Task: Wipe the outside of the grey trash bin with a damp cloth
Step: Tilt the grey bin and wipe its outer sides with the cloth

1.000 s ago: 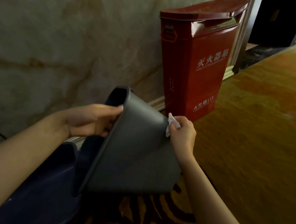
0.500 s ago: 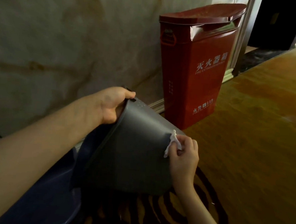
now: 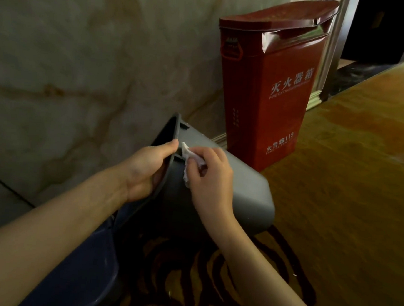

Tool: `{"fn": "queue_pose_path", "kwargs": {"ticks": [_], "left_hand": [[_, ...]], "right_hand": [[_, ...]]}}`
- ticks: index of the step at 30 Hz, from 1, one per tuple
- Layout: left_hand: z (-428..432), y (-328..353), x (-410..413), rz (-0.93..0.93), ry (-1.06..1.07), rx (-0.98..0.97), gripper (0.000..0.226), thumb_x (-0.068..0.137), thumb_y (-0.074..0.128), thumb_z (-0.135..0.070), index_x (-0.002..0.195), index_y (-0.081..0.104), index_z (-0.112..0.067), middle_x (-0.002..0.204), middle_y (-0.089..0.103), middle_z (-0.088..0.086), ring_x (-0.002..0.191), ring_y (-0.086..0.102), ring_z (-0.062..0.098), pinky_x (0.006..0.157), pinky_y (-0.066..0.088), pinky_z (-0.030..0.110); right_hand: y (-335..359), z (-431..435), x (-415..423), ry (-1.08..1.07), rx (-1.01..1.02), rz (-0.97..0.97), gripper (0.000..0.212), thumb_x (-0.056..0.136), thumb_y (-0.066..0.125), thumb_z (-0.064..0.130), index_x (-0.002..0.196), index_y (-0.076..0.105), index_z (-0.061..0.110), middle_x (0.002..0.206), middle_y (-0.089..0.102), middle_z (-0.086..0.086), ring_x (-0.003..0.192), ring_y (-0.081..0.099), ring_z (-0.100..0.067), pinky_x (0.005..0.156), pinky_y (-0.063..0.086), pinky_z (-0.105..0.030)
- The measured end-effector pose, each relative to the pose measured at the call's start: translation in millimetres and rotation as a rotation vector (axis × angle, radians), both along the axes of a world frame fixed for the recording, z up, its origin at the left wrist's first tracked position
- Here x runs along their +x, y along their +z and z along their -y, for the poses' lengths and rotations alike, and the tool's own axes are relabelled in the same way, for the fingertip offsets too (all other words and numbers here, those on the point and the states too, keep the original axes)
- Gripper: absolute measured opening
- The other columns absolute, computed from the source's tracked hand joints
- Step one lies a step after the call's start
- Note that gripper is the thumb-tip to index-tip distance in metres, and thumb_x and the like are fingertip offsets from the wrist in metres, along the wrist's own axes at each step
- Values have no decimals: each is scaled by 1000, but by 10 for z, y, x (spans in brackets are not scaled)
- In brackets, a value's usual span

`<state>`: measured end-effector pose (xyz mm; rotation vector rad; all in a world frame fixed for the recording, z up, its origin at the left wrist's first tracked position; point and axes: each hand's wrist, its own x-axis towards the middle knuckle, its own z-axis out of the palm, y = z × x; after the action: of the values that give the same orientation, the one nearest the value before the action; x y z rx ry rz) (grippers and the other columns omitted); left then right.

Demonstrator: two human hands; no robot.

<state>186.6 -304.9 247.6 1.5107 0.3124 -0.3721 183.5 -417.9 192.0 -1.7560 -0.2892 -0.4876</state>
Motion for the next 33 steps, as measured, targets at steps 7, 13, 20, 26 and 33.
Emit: {"fn": "queue_pose_path", "kwargs": {"ticks": [7,13,20,26,33], "left_hand": [[-139,-24,-31,26,70,-10,33,95,37,-34,100,64,-14,85,77,4,78,73,17,60,57,29],[-114,-18,-27,26,71,-59,29,95,40,-30,98,63,-12,81,77,4,74,73,17,54,58,29],[-81,-27,-27,21,3,-138,36,95,37,-28,105,65,-8,93,76,10,83,73,20,67,59,32],[-41,-82,0,28,-6,-173,47,96,35,-31,84,76,-11,86,76,12,78,73,21,63,59,31],[-2,-57,53,35,13,-101,35,95,40,-30,94,70,-12,89,77,8,81,73,20,59,58,29]], "right_hand": [[-608,509,128,-238,-53,-279,14,90,55,13,101,64,15,98,54,1,71,44,6,59,34,4],[-840,809,197,-427,-63,-446,18,90,55,11,106,64,6,105,59,-8,81,45,-5,66,34,-12],[-16,209,76,-75,31,-85,11,88,59,16,96,66,19,88,56,9,78,50,2,68,35,-1],[170,-25,183,32,103,-189,13,86,59,11,94,69,12,95,66,-6,88,59,-15,74,43,-21],[33,114,465,-46,83,-201,14,86,57,9,92,69,12,95,65,-9,82,56,-13,60,35,-13]]}}
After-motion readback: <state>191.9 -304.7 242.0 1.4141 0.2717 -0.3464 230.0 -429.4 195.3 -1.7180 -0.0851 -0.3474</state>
